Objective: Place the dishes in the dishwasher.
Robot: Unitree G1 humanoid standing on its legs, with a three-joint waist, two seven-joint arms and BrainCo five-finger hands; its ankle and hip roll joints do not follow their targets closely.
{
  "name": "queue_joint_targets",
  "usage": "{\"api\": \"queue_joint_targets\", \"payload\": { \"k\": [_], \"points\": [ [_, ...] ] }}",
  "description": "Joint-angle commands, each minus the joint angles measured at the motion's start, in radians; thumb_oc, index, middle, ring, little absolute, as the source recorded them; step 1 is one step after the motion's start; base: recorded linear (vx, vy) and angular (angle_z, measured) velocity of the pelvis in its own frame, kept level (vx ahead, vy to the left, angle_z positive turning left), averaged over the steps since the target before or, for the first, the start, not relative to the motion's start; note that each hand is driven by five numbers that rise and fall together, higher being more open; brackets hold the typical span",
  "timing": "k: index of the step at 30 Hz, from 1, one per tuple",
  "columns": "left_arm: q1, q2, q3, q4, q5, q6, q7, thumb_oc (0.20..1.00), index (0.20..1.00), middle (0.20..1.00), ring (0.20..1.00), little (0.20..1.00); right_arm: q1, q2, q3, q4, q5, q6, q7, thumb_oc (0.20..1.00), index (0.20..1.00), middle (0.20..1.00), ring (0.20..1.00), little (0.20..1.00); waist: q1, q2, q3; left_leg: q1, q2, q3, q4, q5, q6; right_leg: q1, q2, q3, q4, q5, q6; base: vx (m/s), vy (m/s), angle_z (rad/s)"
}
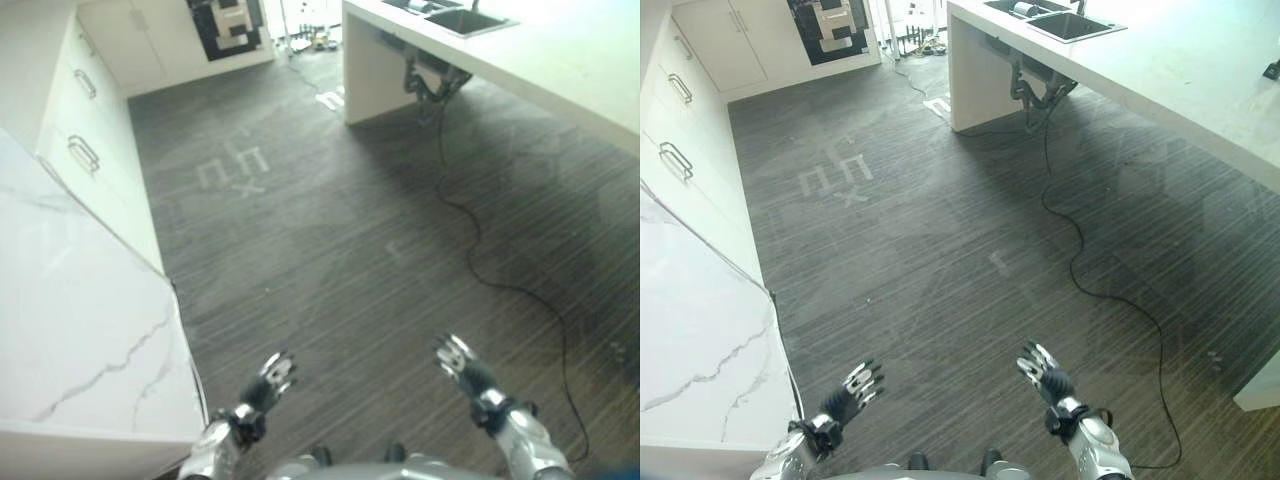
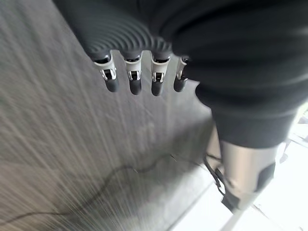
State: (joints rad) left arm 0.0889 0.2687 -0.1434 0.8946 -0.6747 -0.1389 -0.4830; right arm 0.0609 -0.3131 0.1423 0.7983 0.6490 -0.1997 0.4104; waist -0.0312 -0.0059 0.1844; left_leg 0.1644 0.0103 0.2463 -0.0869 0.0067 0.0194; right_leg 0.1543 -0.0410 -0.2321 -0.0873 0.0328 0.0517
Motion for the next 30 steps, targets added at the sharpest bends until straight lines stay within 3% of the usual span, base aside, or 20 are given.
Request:
{"api": "queue_joint_targets", "payload": {
  "k": [1, 5, 9, 12, 17, 23, 24, 27, 29, 30],
  "points": [
    [-0.044, -0.019, 0.047, 0.05, 0.046, -0.024, 0.0, 1.0, 1.0, 1.0, 1.0, 1.0, -0.044, -0.005, -0.013, -0.001, 0.013, -0.036, 0.039, 1.0, 1.0, 1.0, 1.0, 1.0, -0.02, 0.013, -0.027, -0.003, 0.027, -0.03, 0.007, -0.096, -0.035, -0.008, -0.051, -0.002, 0.033, -0.099, 0.048, 0.0, 0.002, -0.06],
    [-0.042, -0.023, 0.08, 0.13, 0.047, 0.013, 0.039, 1.0, 1.0, 1.0, 1.0, 1.0, -0.049, 0.0, -0.004, 0.049, -0.018, -0.012, 0.039, 1.0, 1.0, 1.0, 1.0, 1.0, -0.021, 0.014, -0.026, -0.001, 0.025, -0.025, 0.01, -0.1, -0.035, -0.006, -0.049, -0.005, 0.036, -0.106, 0.047, 0.0, -0.005, -0.03],
    [-0.071, -0.041, 0.063, 0.175, 0.092, 0.001, 0.046, 1.0, 1.0, 1.0, 1.0, 1.0, -0.079, 0.012, 0.012, 0.136, -0.033, -0.012, 0.016, 1.0, 1.0, 1.0, 1.0, 1.0, -0.016, 0.016, -0.03, -0.007, 0.027, -0.024, 0.011, -0.099, -0.035, -0.012, -0.046, -0.008, 0.042, -0.109, 0.041, -0.01, -0.036, 0.01],
    [-0.102, -0.047, 0.012, 0.186, 0.242, -0.015, 0.073, 1.0, 1.0, 1.0, 1.0, 1.0, -0.097, 0.017, 0.019, 0.162, -0.028, 0.0, 0.023, 1.0, 1.0, 1.0, 1.0, 1.0, -0.021, 0.019, -0.026, -0.005, 0.034, -0.016, 0.015, -0.097, -0.037, -0.014, -0.045, -0.01, 0.055, -0.115, 0.039, -0.02, -0.044, 0.01],
    [-0.13, -0.066, -0.043, 0.192, 0.157, -0.002, 0.136, 1.0, 1.0, 1.0, 1.0, 1.0, -0.114, 0.02, 0.03, 0.212, -0.051, 0.003, 0.026, 1.0, 1.0, 1.0, 1.0, 1.0, -0.032, 0.026, -0.024, 0.001, 0.049, -0.02, 0.021, -0.094, -0.041, -0.012, -0.028, -0.009, 0.086, -0.144, 0.023, -0.01, -0.106, -0.01],
    [-0.155, -0.073, -0.034, 0.153, 0.062, 0.08, 0.084, 1.0, 1.0, 1.0, 1.0, 1.0, -0.119, 0.01, 0.042, 0.17, -0.038, 0.013, -0.035, 1.0, 1.0, 1.0, 1.0, 1.0, -0.037, 0.034, -0.005, -0.033, 0.072, -0.047, 0.068, -0.086, -0.062, -0.025, -0.005, -0.001, 0.111, -0.167, -0.004, -0.01, -0.167, 0.1],
    [-0.165, -0.078, -0.023, 0.137, 0.019, 0.092, 0.056, 1.0, 1.0, 1.0, 1.0, 1.0, -0.124, 0.0, 0.049, 0.166, -0.07, 0.032, -0.028, 1.0, 1.0, 1.0, 1.0, 1.0, -0.037, 0.033, 0.008, -0.063, 0.08, -0.056, 0.133, -0.097, -0.072, -0.037, -0.003, -0.001, 0.12, -0.169, -0.018, -0.02, -0.136, 0.18],
    [-0.159, -0.079, 0.004, 0.123, -0.018, 0.074, 0.029, 1.0, 1.0, 1.0, 1.0, 1.0, -0.129, -0.015, 0.053, 0.161, -0.106, 0.029, -0.018, 1.0, 1.0, 1.0, 1.0, 1.0, -0.032, 0.006, 0.028, -0.154, 0.077, -0.049, 0.363, -0.145, -0.054, -0.046, -0.019, 0.008, 0.143, -0.167, -0.036, 0.03, -0.166, 0.06],
    [-0.156, -0.071, 0.028, 0.1, -0.032, 0.063, 0.014, 1.0, 1.0, 1.0, 1.0, 1.0, -0.125, -0.03, 0.052, 0.151, -0.112, 0.022, -0.007, 1.0, 1.0, 1.0, 1.0, 1.0, -0.018, -0.01, 0.059, -0.3, 0.074, -0.064, 0.592, -0.097, -0.058, -0.043, -0.011, 0.018, 0.163, -0.167, -0.055, 0.08, -0.189, 0.06],
    [-0.153, -0.071, 0.036, 0.089, -0.032, 0.062, 0.008, 1.0, 1.0, 1.0, 1.0, 1.0, -0.126, -0.035, 0.055, 0.149, -0.111, 0.022, -0.004, 1.0, 1.0, 1.0, 1.0, 1.0, -0.006, -0.007, 0.072, -0.348, 0.058, -0.077, 0.613, -0.073, -0.061, -0.035, -0.001, 0.029, 0.17, -0.174, -0.058, 0.2, -0.059, 0.1]
  ]
}}
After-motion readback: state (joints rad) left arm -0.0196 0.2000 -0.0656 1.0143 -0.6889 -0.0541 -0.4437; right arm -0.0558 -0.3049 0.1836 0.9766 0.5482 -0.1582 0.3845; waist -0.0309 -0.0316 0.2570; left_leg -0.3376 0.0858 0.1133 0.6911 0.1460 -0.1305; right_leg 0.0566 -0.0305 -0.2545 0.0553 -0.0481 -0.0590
